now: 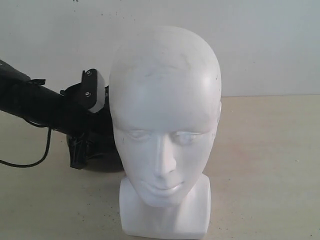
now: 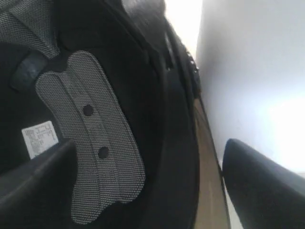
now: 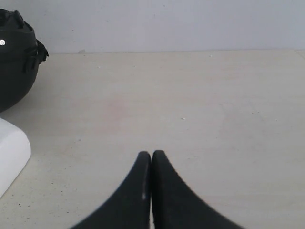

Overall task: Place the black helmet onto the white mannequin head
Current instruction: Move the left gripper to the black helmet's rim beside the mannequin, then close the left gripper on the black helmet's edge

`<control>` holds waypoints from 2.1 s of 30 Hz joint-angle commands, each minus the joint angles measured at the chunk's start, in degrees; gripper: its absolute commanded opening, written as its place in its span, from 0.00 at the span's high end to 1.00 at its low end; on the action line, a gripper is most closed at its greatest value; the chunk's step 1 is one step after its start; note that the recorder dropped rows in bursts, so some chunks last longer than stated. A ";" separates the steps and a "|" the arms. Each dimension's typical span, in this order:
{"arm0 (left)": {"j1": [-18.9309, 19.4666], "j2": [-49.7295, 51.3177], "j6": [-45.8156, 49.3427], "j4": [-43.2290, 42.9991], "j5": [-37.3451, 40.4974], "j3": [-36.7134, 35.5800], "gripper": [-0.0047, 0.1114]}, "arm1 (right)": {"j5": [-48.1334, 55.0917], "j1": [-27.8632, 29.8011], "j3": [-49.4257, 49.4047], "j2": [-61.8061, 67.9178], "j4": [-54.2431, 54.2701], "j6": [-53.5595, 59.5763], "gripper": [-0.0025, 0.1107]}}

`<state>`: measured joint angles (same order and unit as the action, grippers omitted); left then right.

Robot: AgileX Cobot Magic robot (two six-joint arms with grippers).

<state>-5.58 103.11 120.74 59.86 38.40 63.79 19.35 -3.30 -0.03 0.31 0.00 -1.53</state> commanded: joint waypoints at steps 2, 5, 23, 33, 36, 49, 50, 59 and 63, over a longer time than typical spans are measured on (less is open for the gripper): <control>-1.31 0.36 0.27 0.81 -4.38 0.27 0.29 | -0.21 0.45 0.03 -0.31 -0.49 0.24 0.98; -1.31 0.36 0.27 0.70 -2.82 0.27 0.29 | -0.21 0.45 0.03 -0.31 -0.49 0.24 0.98; -1.31 0.86 -3.16 0.31 -1.56 -2.16 0.78 | -0.21 0.45 0.03 -0.31 -0.49 0.24 0.98; -1.31 -1.78 -13.14 -6.67 0.96 -2.16 0.92 | -0.21 0.45 0.03 -0.31 -0.49 0.24 0.98; -1.31 -3.44 -15.85 -9.68 1.92 -2.48 0.92 | -0.21 0.45 0.03 -0.31 -0.49 0.24 0.98; -1.31 -10.82 -30.34 -25.05 9.77 -4.96 0.92 | -0.21 0.45 0.03 -0.31 -0.49 0.24 0.98; -1.31 -11.57 -31.28 -25.41 9.25 -6.09 0.92 | -0.21 0.45 0.03 -0.31 -0.49 0.24 0.98; -1.31 -20.61 -31.84 -23.00 2.50 -16.47 0.92 | -0.21 0.45 0.03 -0.31 -0.49 0.24 0.98; -1.31 -25.98 -35.17 -20.72 3.58 -18.04 0.92 | -0.21 0.45 0.03 -0.31 -0.49 0.24 0.98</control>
<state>-6.69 81.18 87.20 36.07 41.87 46.25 19.35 -3.30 -0.03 0.31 0.00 -1.53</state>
